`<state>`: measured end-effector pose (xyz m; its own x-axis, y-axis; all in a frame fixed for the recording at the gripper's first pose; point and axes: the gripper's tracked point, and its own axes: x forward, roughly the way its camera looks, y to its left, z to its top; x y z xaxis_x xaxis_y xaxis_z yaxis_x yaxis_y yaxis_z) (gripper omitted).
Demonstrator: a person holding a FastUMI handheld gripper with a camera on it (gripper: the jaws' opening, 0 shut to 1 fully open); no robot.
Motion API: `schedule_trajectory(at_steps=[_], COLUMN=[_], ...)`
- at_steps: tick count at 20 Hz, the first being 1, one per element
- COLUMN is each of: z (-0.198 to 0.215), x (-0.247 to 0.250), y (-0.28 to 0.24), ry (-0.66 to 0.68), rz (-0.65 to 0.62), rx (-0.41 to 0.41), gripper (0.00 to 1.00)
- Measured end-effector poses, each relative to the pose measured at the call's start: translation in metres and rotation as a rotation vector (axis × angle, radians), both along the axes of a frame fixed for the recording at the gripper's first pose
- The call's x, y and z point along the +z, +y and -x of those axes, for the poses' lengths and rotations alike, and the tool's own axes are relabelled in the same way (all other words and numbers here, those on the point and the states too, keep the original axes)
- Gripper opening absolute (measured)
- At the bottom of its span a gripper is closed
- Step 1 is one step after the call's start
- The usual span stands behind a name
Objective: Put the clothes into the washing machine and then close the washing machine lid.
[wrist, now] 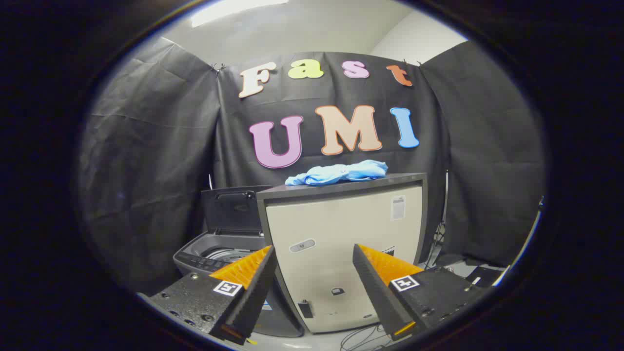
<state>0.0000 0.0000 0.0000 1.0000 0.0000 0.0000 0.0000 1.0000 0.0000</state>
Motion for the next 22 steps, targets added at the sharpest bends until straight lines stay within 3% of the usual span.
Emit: schedule_trajectory(at_steps=[15, 22], z=[-0.015, -0.063], x=[0.015, 0.041], y=[-0.007, -0.008], ry=[-0.028, 0.013], rz=[0.035, 0.096], rx=[-0.08, -0.129], gripper=[0.95, 0.95])
